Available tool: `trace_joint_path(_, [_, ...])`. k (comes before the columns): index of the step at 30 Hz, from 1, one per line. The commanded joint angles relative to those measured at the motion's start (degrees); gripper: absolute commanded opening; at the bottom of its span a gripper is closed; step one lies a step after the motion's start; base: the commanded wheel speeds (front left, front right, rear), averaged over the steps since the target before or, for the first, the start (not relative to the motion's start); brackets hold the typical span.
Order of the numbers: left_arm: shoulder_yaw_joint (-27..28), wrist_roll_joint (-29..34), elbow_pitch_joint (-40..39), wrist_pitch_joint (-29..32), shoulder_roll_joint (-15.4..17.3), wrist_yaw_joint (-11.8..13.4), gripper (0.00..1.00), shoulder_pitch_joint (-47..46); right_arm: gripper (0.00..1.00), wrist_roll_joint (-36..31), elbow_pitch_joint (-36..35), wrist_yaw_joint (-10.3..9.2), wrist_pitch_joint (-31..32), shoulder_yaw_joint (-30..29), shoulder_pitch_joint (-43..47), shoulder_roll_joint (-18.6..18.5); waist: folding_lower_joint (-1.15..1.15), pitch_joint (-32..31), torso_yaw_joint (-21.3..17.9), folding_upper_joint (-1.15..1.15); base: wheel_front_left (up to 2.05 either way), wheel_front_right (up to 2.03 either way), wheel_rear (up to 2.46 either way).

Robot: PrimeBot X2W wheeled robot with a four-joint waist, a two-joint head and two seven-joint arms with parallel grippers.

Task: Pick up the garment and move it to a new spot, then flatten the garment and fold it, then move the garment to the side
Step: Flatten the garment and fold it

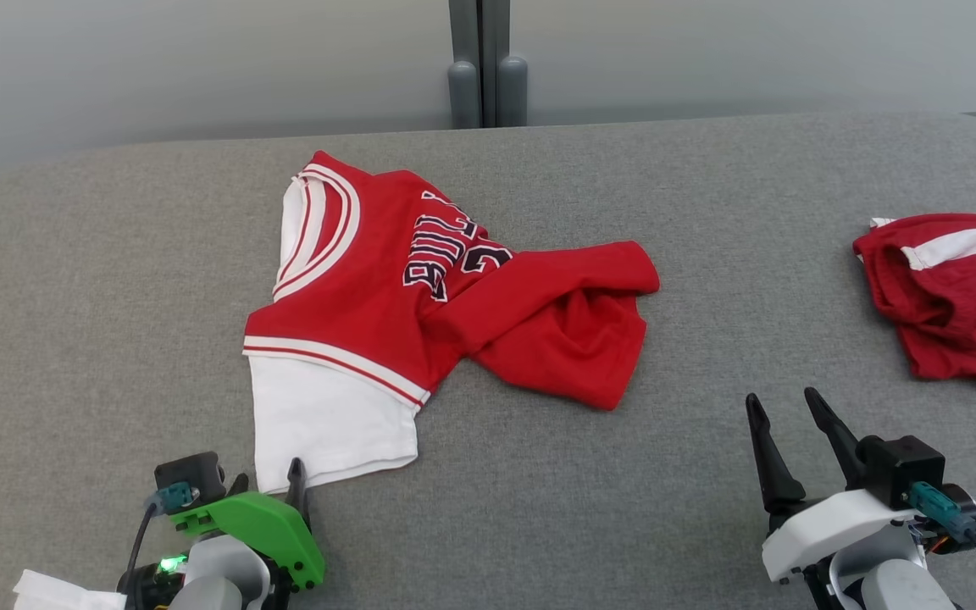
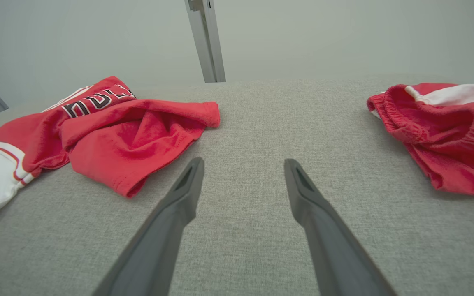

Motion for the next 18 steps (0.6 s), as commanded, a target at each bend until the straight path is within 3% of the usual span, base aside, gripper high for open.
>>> trace_joint_path(1, [-0.6,-0.6,1.0,0.2,-0.3,-0.1,0.62,-0.4,1.00,-0.6,0.3,-0.09,-0.3,-0.2,-0.8,-0.2,0.00,0.3,0.0,-0.01,0.00,0.00,0.00])
trace_joint_path(2, [-1.1,-0.6,1.3,0.2,-0.3,-0.2,0.36,-0.5,1.00,-1.0,0.6,-0.09,-0.3,-0.1,-1.2,-0.2,0.00,0.4,0.0,-0.01,0.00,0.00,0.00])
trace_joint_path(4, [-1.8,-1.1,1.6,-0.2,-0.4,-0.6,0.02,-0.8,1.00,-1.6,1.1,-0.09,-0.3,0.0,-2.1,-0.2,0.00,0.7,0.2,-0.01,0.00,0.00,0.00])
trace_joint_path(11, [-2.6,-1.9,-0.7,-5.7,-0.2,-0.1,0.00,-2.6,1.00,-2.6,5.8,-0.09,-0.3,-0.1,-8.3,-0.2,0.00,1.8,2.3,-0.01,0.00,0.00,0.00])
trace_joint_path(18, [-2.5,-1.7,-5.2,-10.9,-0.1,0.3,0.00,-3.2,1.00,-10.2,14.0,-0.09,-0.2,-1.4,-17.4,-0.2,0.00,3.9,5.3,-0.01,0.00,0.00,0.00])
